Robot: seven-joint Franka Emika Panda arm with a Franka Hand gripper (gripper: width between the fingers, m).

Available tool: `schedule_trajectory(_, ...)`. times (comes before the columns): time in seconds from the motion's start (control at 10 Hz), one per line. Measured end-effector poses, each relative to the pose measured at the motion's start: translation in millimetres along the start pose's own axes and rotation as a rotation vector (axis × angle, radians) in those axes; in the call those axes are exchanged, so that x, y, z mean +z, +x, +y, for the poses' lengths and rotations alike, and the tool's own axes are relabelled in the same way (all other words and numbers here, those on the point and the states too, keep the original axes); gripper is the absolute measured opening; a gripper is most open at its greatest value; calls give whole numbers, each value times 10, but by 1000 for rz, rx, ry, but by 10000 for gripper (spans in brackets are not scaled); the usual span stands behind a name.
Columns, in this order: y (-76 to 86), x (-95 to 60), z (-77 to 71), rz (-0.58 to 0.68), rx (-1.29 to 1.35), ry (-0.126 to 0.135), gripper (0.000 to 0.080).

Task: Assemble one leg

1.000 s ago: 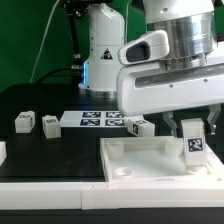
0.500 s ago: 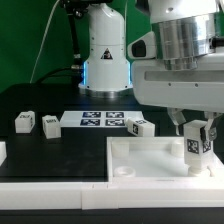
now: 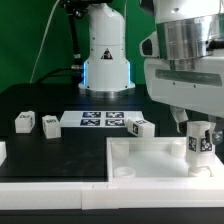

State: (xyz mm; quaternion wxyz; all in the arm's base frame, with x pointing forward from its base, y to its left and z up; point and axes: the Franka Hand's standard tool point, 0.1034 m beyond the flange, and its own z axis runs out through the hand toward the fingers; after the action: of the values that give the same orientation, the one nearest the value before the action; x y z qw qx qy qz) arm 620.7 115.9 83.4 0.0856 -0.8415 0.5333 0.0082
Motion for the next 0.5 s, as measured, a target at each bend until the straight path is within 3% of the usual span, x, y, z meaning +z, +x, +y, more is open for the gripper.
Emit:
schedule_trajectory(0.1, -16, -9, -10, 0, -50, 2, 610)
schedule_trajectory(0.5, -58, 11, 5, 0, -578, -18, 647)
